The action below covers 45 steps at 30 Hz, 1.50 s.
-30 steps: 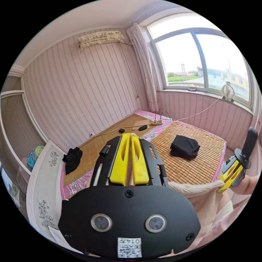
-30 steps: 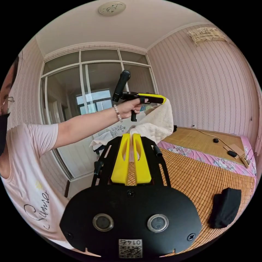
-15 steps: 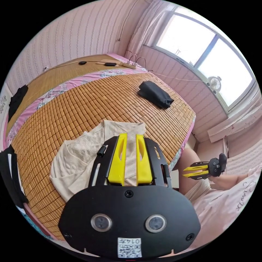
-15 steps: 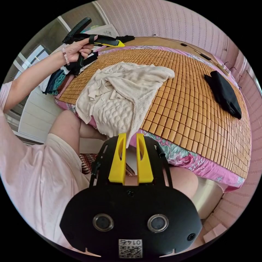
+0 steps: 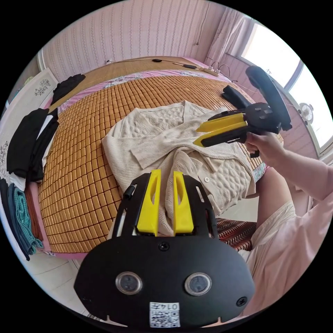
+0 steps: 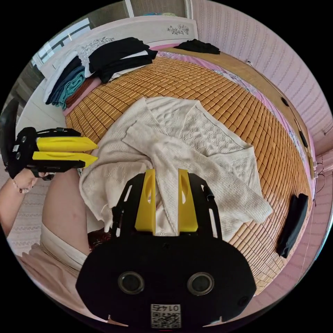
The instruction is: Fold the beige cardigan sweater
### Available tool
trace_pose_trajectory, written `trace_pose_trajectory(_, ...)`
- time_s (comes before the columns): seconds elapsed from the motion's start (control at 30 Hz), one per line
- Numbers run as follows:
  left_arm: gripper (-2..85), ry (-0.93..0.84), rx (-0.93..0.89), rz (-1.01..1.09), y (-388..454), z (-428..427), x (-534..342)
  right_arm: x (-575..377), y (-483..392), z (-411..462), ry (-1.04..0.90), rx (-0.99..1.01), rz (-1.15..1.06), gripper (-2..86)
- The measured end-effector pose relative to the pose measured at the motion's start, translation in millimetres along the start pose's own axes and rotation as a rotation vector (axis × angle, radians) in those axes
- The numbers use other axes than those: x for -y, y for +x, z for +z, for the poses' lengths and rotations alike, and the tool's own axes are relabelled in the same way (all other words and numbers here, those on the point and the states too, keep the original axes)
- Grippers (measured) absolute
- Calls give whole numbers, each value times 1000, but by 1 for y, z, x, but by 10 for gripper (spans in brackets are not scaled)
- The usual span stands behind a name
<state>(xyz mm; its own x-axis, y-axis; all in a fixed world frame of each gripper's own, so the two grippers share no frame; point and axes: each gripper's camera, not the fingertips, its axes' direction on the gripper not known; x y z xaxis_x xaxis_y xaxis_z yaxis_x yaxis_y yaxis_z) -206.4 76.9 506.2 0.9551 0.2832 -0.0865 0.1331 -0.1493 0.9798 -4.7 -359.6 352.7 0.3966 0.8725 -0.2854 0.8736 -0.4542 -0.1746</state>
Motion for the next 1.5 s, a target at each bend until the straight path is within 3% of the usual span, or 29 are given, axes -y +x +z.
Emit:
trace_pose_trajectory(0.1,61,1,-27,-1,-6,-3,6,21,15,51,-250,-27,57,53)
trace_pose_trajectory(0.23,62,11,-32,38,-11,-12,12,-5,48,-9,9,83,205,7)
trace_pose_trajectory(0.43,68,1,-40,150,5,-1,48,-127,112,-119,287,-34,544,2)
trace_pose_trajectory(0.57,74,-146,-130,155,25,43,90,-204,147,-130,229,-210,838,1)
trace_pose_trajectory(0.63,58,-256,-91,147,27,68,97,-218,159,-121,190,-207,904,-2)
trace_pose_trajectory(0.73,29,-248,-88,162,19,54,100,-222,170,-102,103,-253,948,-6)
trace_pose_trajectory(0.93,21,72,-171,-113,-87,-88,32,-199,171,-96,58,-281,882,0)
trace_pose_trajectory(1.03,24,128,90,-353,-163,-155,-47,-162,160,-98,62,-308,741,29)
trace_pose_trajectory(1.1,31,69,438,-496,-206,-189,-102,-131,151,-96,77,-296,628,51)
trace_pose_trajectory(1.2,34,66,462,-618,-245,-219,-130,-70,140,-86,98,-243,448,83)
trace_pose_trajectory(1.33,36,74,511,-479,-240,-227,-89,25,135,-59,93,-166,295,102)
trace_pose_trajectory(1.5,62,78,118,-217,-221,-143,18,124,139,-8,-6,-143,207,105)
